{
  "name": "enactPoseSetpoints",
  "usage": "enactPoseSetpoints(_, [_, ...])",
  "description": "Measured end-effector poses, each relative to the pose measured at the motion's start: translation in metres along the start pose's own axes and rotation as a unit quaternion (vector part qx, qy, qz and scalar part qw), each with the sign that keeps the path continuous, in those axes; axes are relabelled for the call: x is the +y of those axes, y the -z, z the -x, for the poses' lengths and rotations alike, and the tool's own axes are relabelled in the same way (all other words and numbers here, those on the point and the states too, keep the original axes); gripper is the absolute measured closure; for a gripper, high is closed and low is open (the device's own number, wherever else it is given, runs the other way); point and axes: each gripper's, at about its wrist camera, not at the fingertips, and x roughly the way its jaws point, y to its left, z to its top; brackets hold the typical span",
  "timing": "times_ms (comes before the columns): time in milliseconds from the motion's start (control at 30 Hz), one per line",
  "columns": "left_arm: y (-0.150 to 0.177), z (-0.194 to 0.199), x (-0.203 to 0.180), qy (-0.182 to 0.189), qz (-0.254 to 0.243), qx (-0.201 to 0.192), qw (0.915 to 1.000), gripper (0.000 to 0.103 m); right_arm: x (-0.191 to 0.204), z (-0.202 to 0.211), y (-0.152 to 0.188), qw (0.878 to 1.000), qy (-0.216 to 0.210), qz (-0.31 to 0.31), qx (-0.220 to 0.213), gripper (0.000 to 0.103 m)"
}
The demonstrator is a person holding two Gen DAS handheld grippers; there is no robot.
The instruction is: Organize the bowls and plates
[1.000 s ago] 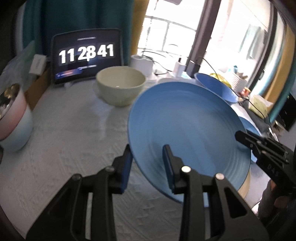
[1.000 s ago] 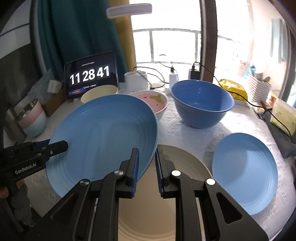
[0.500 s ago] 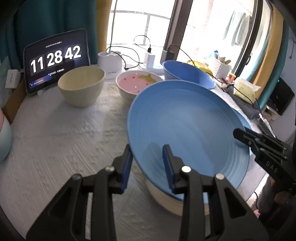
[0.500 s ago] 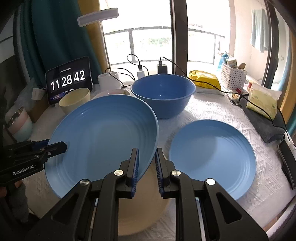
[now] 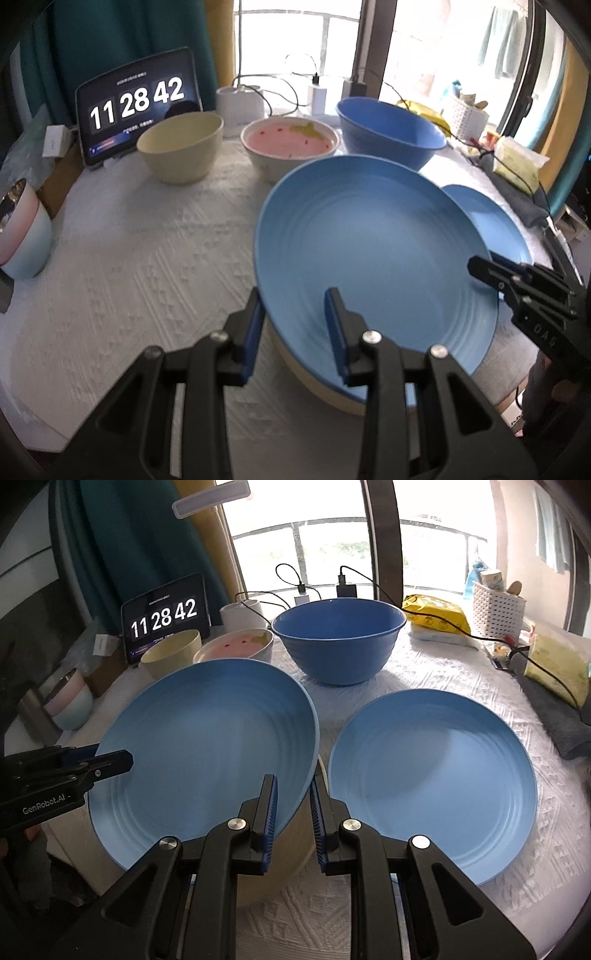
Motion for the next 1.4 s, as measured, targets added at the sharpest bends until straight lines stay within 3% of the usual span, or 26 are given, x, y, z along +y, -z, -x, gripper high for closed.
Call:
enactPoseSetpoints(433, [0.017,-0.017,0.002,0.025,-0.035,0.035,0.9984,0.069,0.000,-0.002,0.018,1.000,0.017,-0.010,0.013,0.083])
enactPoseSetpoints(567, [0.018,-0.018,-0.003,0.027,-0.069,0.014,0.9972,0.069,0.001,-0.006,0.025,0.999,0.043,-0.024,0.015,0.083])
enactPoseSetpoints(800, [0.013,-0.022,0.000,0.030,-0.081,0.009,0.9962,0.069,0.007,-0.014,0.029,0.997,0.072,-0.021,0.026,0.083])
enactPoseSetpoints(1033, [0.014,-0.024,0.006,0.037,-0.100,0.002,0.9943,0.067,0.008,-0.015,0.032,0.995,0.072,-0.036,0.053,0.083])
enactPoseSetpoints(1133, [0.015,-0.037,0.016,0.057,-0.084,0.036,0.9941,0.066,0.013,-0.018,0.037,0.994,0.075,-0.039,0.071,0.072])
enactPoseSetpoints(1200, [0.014,-0.037,0.020,0.066,-0.079,0.034,0.9941,0.064,0.012,-0.020,0.040,0.993,0.072,-0.055,0.075,0.062])
enactPoseSetpoints(1400, [0.018,-0.035,0.027,0.079,-0.080,0.032,0.9931,0.063,0.019,-0.027,0.041,0.993,0.050,-0.070,0.079,0.062])
